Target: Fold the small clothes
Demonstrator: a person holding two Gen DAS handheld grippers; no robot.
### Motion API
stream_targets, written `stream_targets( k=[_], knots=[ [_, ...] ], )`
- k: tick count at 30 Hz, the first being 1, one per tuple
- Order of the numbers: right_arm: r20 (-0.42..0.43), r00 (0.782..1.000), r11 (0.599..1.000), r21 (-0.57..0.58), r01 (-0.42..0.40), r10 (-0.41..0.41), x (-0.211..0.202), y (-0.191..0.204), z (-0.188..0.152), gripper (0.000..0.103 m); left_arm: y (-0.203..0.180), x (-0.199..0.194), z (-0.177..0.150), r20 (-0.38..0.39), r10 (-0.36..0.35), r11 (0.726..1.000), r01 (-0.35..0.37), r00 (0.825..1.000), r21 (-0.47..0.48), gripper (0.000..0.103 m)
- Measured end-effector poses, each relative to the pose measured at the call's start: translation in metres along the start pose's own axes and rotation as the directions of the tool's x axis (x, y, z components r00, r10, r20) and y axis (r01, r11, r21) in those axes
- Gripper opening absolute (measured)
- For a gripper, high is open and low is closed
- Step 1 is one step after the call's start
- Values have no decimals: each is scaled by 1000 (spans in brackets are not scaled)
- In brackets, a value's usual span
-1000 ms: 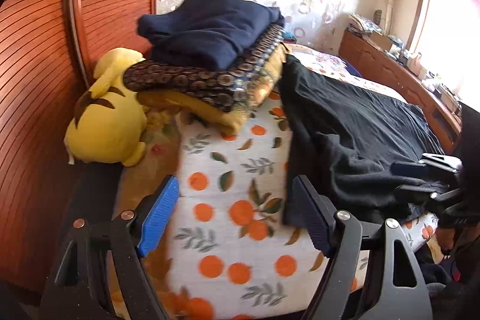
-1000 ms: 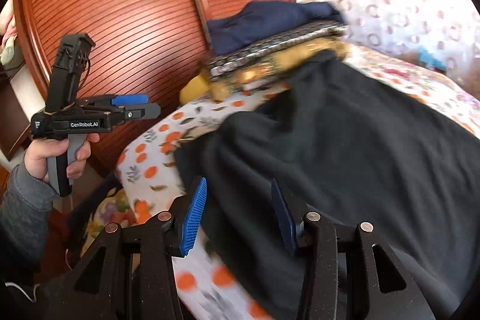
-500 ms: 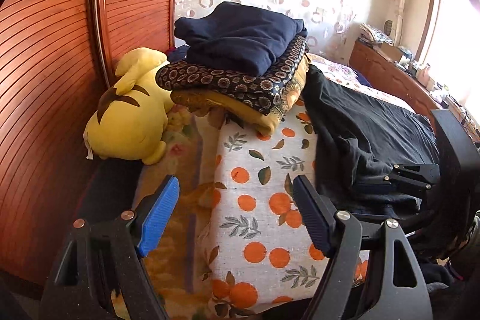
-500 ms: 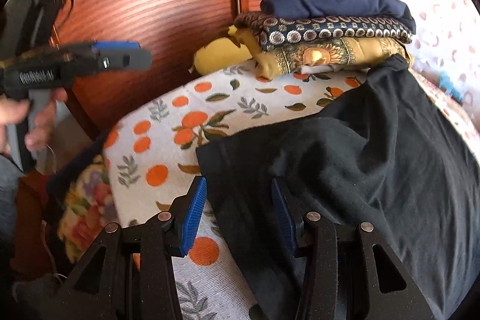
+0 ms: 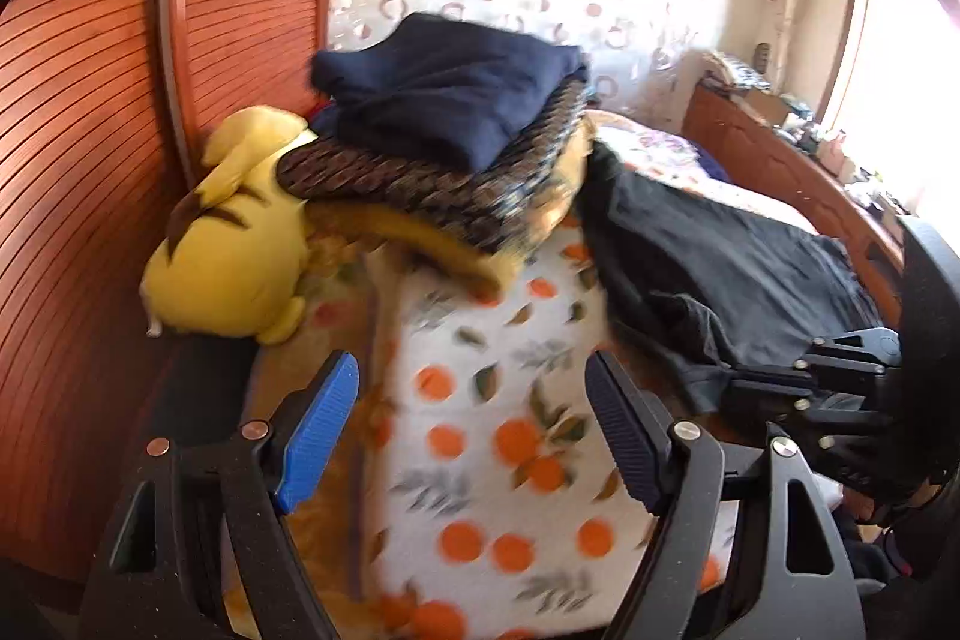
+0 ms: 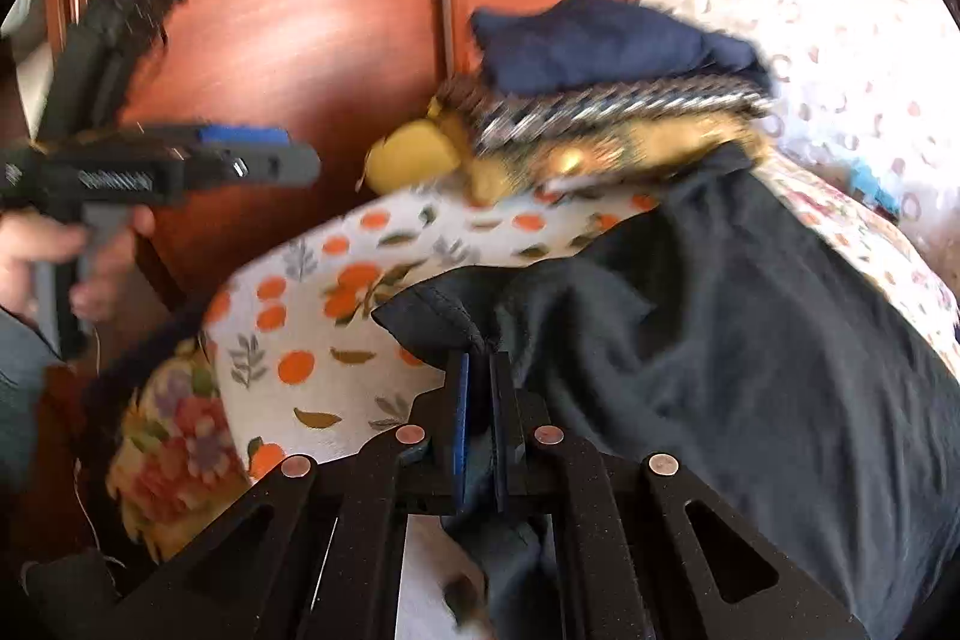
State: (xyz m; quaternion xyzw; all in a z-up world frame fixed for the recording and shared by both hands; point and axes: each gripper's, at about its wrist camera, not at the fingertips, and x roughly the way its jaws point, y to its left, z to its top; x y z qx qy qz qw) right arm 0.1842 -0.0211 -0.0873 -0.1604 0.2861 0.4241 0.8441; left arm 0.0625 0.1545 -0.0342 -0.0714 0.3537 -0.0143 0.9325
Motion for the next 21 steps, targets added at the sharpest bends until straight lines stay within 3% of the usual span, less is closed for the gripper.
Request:
stream_targets(
  k=[6, 12, 16, 21],
  knots=[
    [98, 995, 993, 115, 26, -37, -53, -38, -16, 6, -47, 20, 40, 21, -84, 995, 82, 996, 61, 79],
    [121, 991, 981, 191, 37, -61, -73, -59, -41, 6, -99, 74, 82, -21, -161, 982, 162, 987, 95, 79],
    [118, 991, 975, 219, 39, -66, -64, -60, -54, 6, -122, 125, 103, -80, -146, 983, 154, 986, 101, 79],
    [130, 990, 972, 235, 29, -61, -58, -56, -58, 6, -129, 186, 118, -185, -78, 993, 93, 980, 73, 79]
  ],
)
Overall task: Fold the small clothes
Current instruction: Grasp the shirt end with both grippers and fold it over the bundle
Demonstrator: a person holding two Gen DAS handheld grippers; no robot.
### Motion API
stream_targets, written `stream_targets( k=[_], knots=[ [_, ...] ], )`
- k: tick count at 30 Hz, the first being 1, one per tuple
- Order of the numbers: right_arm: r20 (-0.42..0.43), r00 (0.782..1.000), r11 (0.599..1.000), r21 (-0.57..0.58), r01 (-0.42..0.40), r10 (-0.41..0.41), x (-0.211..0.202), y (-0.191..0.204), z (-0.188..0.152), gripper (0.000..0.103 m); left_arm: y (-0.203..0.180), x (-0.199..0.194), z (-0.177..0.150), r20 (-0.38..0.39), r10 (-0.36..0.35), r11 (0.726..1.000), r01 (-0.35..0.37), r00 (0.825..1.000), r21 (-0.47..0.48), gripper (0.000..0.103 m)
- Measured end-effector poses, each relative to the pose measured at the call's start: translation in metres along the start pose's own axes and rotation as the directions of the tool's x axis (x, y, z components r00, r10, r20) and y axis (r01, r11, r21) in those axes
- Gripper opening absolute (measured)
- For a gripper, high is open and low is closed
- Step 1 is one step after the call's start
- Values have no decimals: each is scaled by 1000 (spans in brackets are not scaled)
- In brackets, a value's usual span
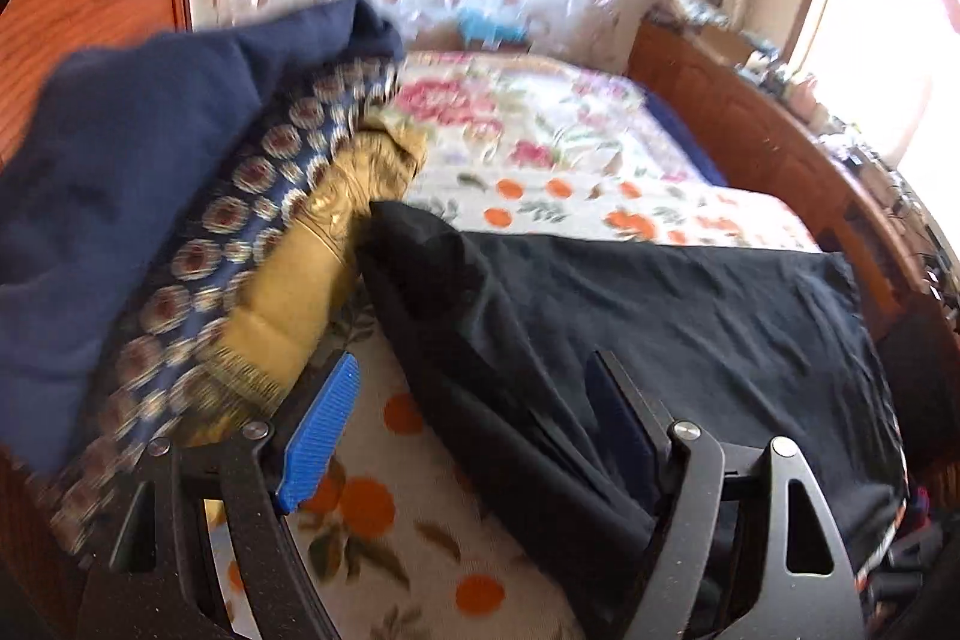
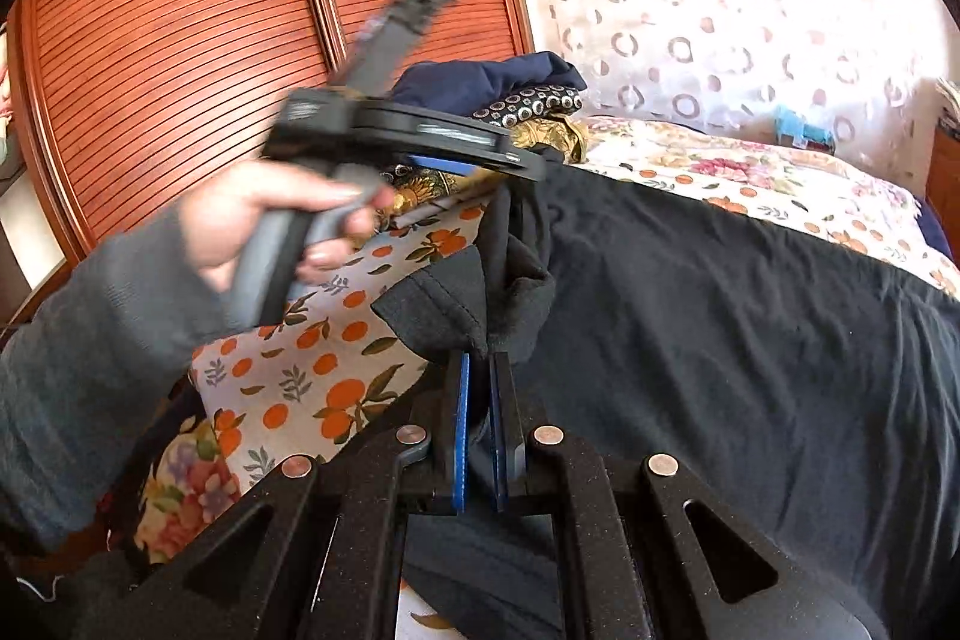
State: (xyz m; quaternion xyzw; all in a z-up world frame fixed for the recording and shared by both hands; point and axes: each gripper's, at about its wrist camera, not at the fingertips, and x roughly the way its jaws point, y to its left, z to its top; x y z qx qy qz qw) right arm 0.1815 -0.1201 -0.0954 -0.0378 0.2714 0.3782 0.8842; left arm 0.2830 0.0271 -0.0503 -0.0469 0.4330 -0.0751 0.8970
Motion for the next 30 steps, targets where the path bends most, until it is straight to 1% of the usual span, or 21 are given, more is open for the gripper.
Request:
stream_targets(
  k=[1, 2, 3, 4, 5, 6, 9, 10, 13, 17, 20, 23, 24, 25, 27, 28, 30],
  knots=[
    [1, 1000, 1000, -3, 2, -2, -4, -1, -1, 6, 2, 9, 3, -20, 15, 1000, -15, 1000, -16, 79],
    [1, 1000, 1000, -7, 3, -3, -2, 1, -2, 6, 3, 14, 5, -31, 10, 1000, -10, 999, -24, 78],
    [0, 1000, 1000, -10, 3, -3, 0, 1, -3, 6, 5, 20, 7, -47, -10, 999, 8, 999, -41, 69],
    [1, 1000, 1000, -12, 5, -5, -2, 0, -4, 6, 6, 22, 7, -61, -24, 998, 21, 998, -52, 57],
    [3, 1000, 1000, -11, 5, -5, -1, 1, -6, 6, 6, 26, 7, -85, -49, 997, 44, 995, -62, 52],
    [5, 1000, 1000, -6, 3, -3, -10, -6, -6, 6, 4, 27, 6, -92, -59, 997, 53, 994, -59, 47],
    [18, 1000, 1000, 16, -4, 4, -30, -17, -1, 5, -8, 25, 5, -92, -53, 998, 51, 994, -24, 17],
    [23, 1000, 1000, 22, -4, 4, -35, -21, -1, 4, -14, 23, 7, -91, -48, 999, 47, 995, -6, 14],
    [54, 999, 999, 40, -9, 6, -46, -28, -7, 4, -38, 8, 11, -52, -32, 998, 35, 998, 61, 13],
    [94, 996, 997, 73, -2, -5, -74, -36, -20, 4, -85, -19, 22, -4, -80, 988, 79, 997, 131, 12],
    [123, 992, 994, 105, 26, -39, -103, -46, -31, 4, -126, -31, 32, 13, -131, 975, 127, 991, 185, 12],
    [150, 985, 988, 141, 69, -90, -138, -58, -46, 4, -174, -33, 40, 5, -173, 953, 166, 985, 252, 12],
    [155, 982, 984, 156, 84, -109, -148, -62, -50, 4, -185, -32, 41, 1, -182, 948, 175, 983, 266, 12],
    [161, 979, 980, 173, 100, -128, -161, -67, -56, 4, -207, -28, 43, -7, -198, 937, 191, 980, 292, 12],
    [165, 973, 972, 195, 129, -162, -183, -74, -67, 4, -235, -25, 43, -22, -223, 923, 218, 975, 318, 12],
    [164, 969, 968, 202, 149, -183, -194, -77, -73, 4, -257, -21, 42, -33, -239, 911, 235, 971, 339, 12],
    [159, 962, 958, 219, 186, -223, -214, -83, -84, 4, -283, -18, 37, -49, -252, 895, 252, 966, 368, 12]
  ],
)
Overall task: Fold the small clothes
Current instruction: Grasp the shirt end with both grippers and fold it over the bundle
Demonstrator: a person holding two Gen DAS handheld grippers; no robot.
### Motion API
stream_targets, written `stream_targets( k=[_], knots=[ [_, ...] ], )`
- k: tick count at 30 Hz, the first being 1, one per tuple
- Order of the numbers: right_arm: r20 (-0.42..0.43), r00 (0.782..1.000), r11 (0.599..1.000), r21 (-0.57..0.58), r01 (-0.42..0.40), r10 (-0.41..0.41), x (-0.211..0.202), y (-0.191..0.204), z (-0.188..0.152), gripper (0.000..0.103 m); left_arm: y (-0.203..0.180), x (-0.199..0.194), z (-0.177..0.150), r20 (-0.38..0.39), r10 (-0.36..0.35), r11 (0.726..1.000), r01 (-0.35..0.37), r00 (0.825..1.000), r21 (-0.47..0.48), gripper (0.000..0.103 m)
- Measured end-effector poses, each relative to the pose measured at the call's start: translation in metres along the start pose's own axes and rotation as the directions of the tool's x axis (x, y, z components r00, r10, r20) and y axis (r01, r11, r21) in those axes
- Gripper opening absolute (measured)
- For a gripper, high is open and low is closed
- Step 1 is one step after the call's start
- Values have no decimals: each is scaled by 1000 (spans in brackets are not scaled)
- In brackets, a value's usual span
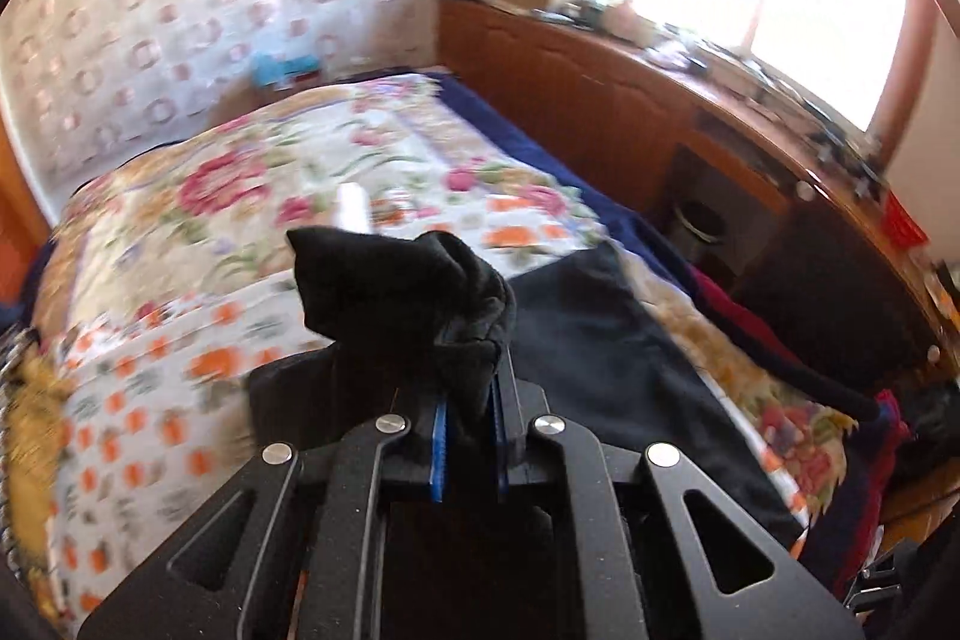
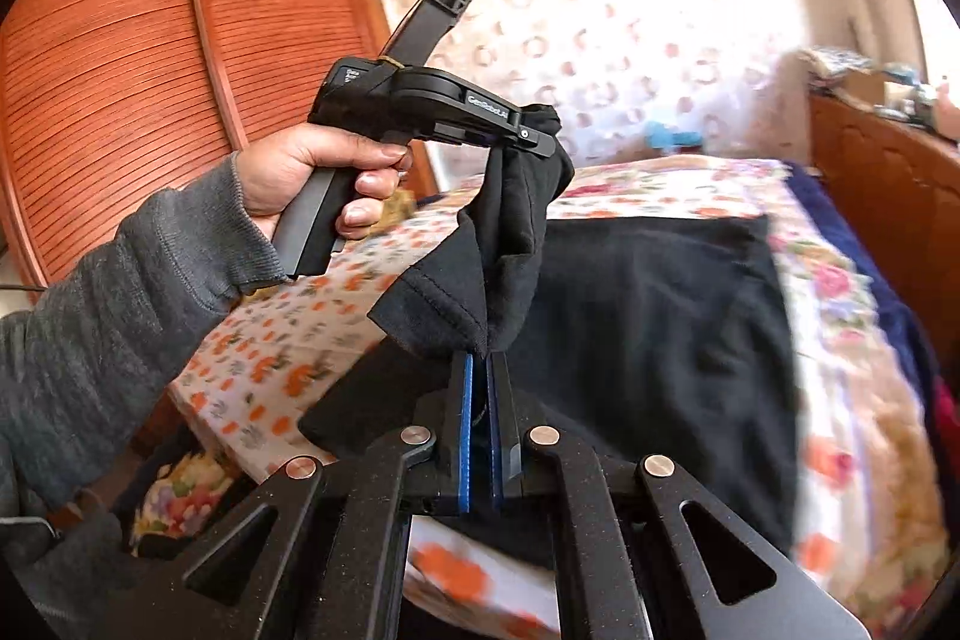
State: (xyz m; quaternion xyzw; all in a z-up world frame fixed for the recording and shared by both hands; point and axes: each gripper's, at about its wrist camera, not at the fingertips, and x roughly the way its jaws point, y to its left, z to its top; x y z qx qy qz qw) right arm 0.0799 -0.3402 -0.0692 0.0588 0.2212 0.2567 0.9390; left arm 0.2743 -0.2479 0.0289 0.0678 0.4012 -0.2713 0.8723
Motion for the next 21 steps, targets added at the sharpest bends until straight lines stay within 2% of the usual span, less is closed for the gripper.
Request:
stream_targets(
  k=[5, 10, 15, 17, 19, 20, 21],
  knots=[
    [-8, 998, 997, 45, 66, -65, -31, -25, -15, 4, -58, 37, 9, -49, -33, 997, 36, 998, 65, 12],
    [-19, 995, 993, 66, 101, -100, -50, -35, -30, 4, -90, 62, 14, -86, -28, 995, 36, 996, 97, 13],
    [-26, 994, 989, 103, 109, -107, -59, -47, -36, 4, -104, 73, 15, -96, -18, 993, 29, 995, 115, 13],
    [-41, 993, 988, 111, 111, -107, -56, -48, -37, 4, -107, 75, 15, -102, -5, 991, 19, 995, 132, 19],
    [-61, 992, 987, 112, 117, -110, -49, -45, -38, 4, -107, 72, 15, -98, -24, 990, 37, 995, 134, 35],
    [-69, 991, 987, 111, 118, -110, -48, -45, -39, 4, -107, 70, 15, -93, -37, 990, 49, 995, 132, 47],
    [-77, 990, 986, 113, 122, -114, -47, -45, -40, 4, -107, 67, 16, -91, -48, 990, 60, 995, 130, 52]
  ],
)
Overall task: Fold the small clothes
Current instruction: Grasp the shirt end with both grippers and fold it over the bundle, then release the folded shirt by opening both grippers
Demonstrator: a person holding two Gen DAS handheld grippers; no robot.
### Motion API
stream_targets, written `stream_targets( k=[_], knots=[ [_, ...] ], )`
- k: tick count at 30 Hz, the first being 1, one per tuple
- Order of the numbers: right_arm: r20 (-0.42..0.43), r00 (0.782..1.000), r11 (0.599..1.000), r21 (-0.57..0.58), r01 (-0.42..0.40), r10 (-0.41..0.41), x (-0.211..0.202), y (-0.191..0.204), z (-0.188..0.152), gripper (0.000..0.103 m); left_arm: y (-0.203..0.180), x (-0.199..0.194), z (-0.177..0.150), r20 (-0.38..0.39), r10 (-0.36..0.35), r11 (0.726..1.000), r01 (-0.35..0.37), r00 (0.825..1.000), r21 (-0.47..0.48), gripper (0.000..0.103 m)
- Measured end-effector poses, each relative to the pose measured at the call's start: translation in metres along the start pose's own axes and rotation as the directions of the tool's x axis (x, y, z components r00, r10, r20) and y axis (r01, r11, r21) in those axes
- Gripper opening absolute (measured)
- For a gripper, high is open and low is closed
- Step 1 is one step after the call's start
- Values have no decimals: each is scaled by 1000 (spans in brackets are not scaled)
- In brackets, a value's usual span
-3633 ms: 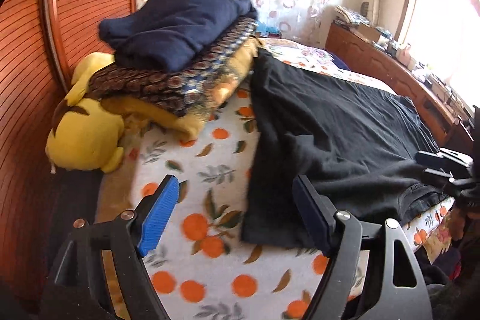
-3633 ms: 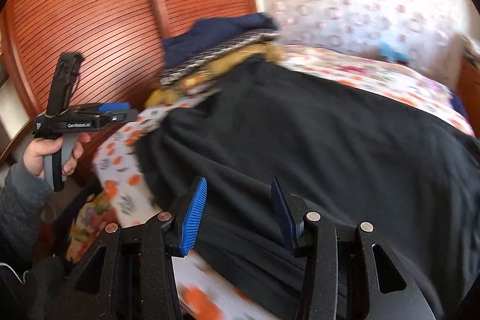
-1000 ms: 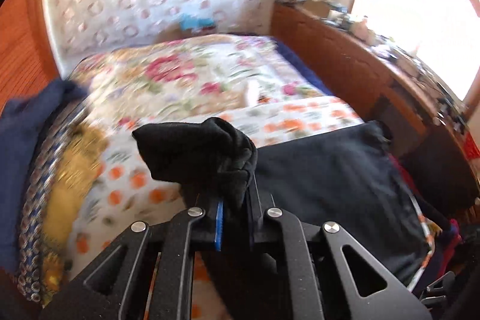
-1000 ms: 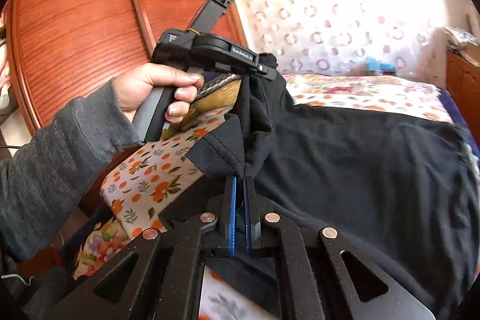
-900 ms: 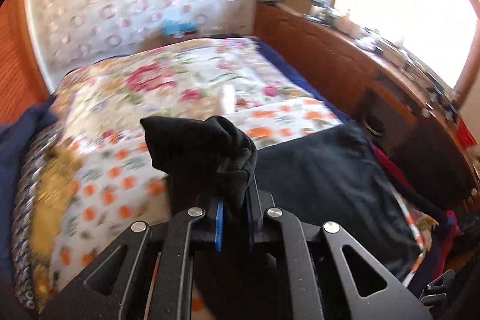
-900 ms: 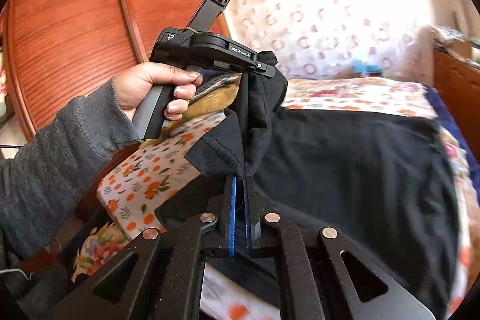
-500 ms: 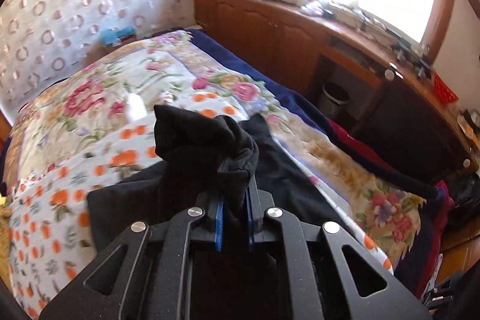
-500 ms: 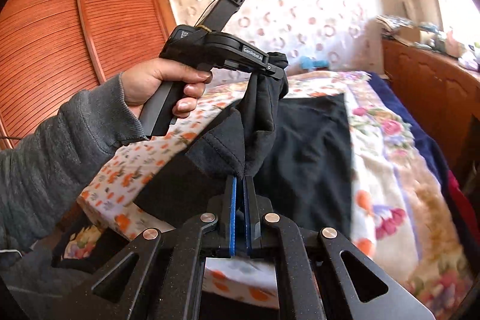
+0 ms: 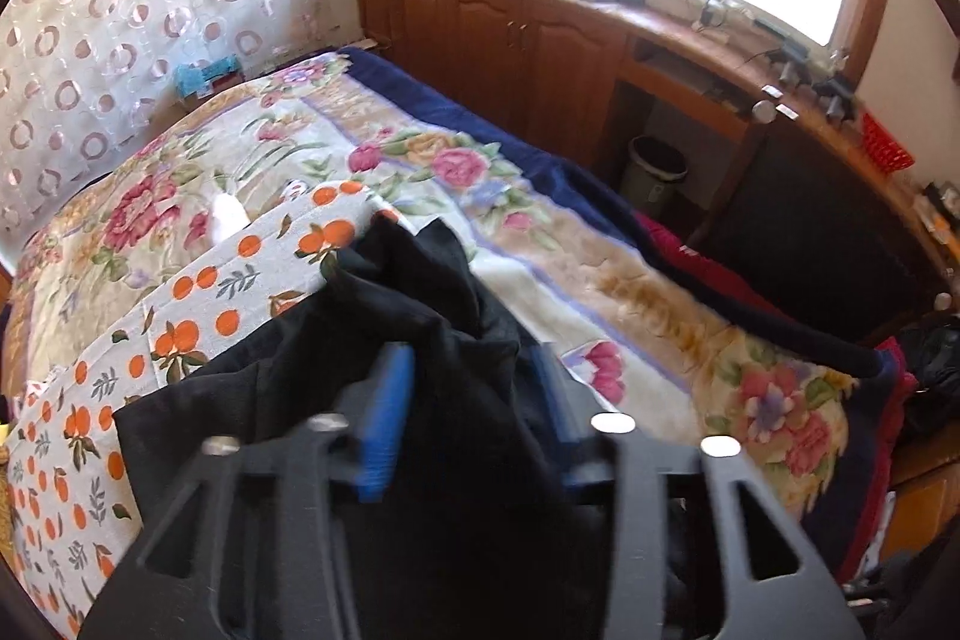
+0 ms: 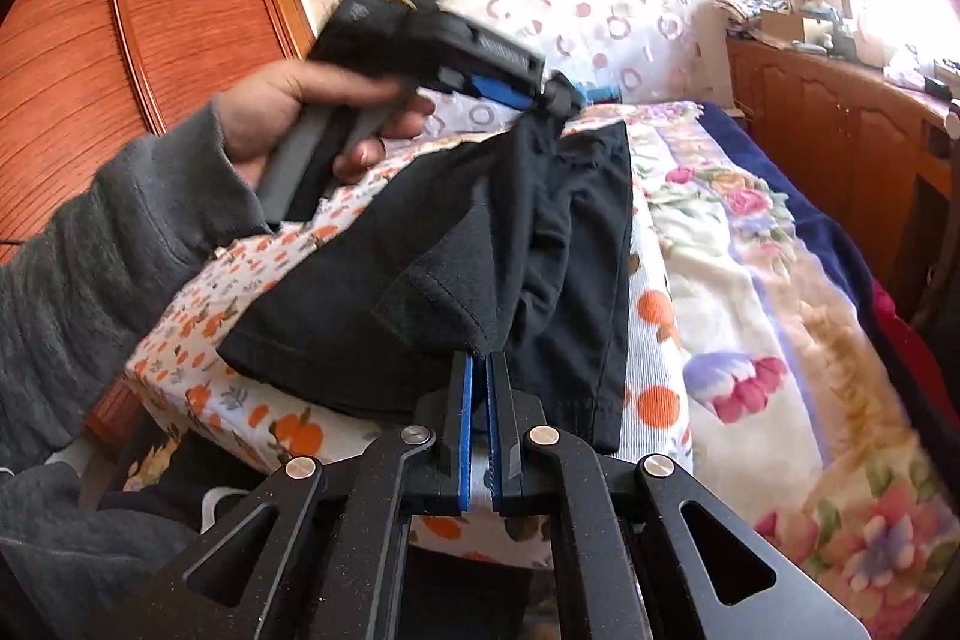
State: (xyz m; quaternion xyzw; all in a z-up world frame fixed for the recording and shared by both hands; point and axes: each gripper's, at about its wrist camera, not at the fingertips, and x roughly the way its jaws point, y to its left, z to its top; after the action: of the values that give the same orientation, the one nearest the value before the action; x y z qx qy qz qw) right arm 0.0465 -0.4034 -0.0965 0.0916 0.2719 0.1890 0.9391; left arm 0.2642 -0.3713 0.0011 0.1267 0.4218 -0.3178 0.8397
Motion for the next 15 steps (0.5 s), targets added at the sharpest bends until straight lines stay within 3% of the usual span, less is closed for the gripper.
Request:
stream_targets(
  k=[2, 7, 12, 15],
  knots=[
    [-12, 1000, 1000, 1, 8, -8, 1, 0, 0, 4, 0, -9, 0, 9, -17, 1000, 17, 1000, 8, 62],
    [-21, 999, 999, 30, 36, -35, 0, -11, 0, 5, 6, -36, -13, 61, 2, 1000, -4, 998, 30, 69],
    [-8, 994, 992, 61, 107, -107, -13, -28, 7, 15, 32, -59, -51, 90, 55, 998, -58, 994, 24, 71],
    [16, 990, 988, 55, 141, -142, -17, -32, 20, 28, 51, -67, -72, 94, 81, 997, -81, 992, 6, 71]
  ],
)
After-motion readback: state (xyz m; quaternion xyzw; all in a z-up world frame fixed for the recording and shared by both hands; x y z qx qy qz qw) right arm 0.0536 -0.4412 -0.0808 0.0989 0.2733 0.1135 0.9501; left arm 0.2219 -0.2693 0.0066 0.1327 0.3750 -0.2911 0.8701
